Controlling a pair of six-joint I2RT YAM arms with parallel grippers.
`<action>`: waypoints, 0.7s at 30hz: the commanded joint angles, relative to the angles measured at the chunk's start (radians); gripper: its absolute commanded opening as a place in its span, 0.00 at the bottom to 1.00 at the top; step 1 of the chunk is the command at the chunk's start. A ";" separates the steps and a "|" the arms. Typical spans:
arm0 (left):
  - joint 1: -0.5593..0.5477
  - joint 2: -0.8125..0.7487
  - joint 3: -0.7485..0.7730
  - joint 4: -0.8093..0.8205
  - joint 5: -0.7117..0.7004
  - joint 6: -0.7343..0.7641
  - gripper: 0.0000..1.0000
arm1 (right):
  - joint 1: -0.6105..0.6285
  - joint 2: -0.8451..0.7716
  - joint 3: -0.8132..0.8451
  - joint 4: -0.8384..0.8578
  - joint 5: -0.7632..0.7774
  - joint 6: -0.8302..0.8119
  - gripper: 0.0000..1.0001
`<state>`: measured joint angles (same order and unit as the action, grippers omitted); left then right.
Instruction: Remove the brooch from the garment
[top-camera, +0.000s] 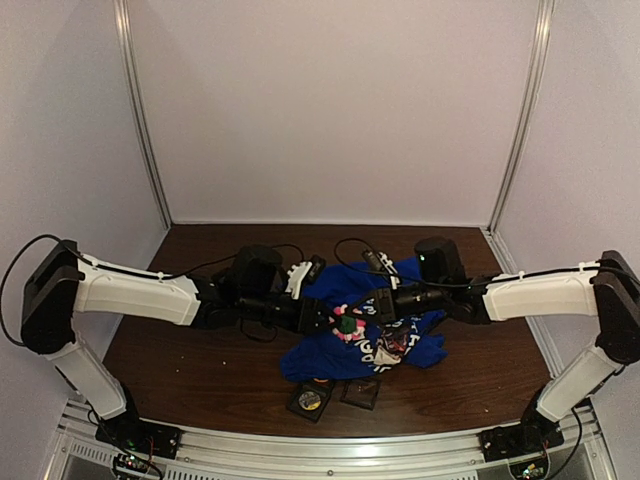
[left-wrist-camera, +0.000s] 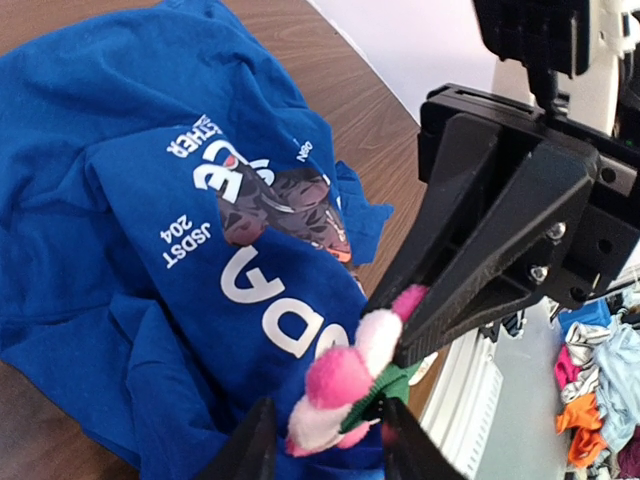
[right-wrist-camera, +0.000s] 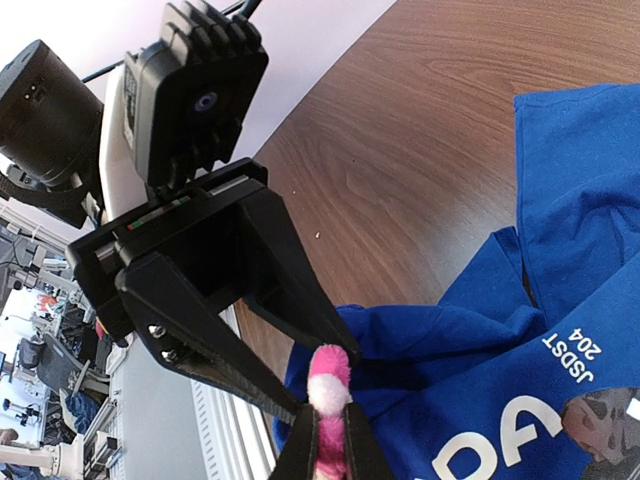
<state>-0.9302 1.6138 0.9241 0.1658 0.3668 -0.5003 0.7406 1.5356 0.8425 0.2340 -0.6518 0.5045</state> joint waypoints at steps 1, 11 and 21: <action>0.006 0.020 0.017 0.045 0.001 -0.008 0.23 | -0.004 -0.025 -0.018 0.014 -0.009 0.006 0.00; 0.005 0.021 0.009 0.063 0.019 -0.014 0.00 | -0.004 -0.035 -0.061 0.013 0.016 0.022 0.20; 0.006 0.021 0.006 0.070 0.018 -0.020 0.00 | 0.000 -0.053 -0.116 0.070 0.000 0.078 0.55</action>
<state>-0.9302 1.6245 0.9241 0.1875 0.3786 -0.5148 0.7391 1.5200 0.7444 0.2619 -0.6460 0.5602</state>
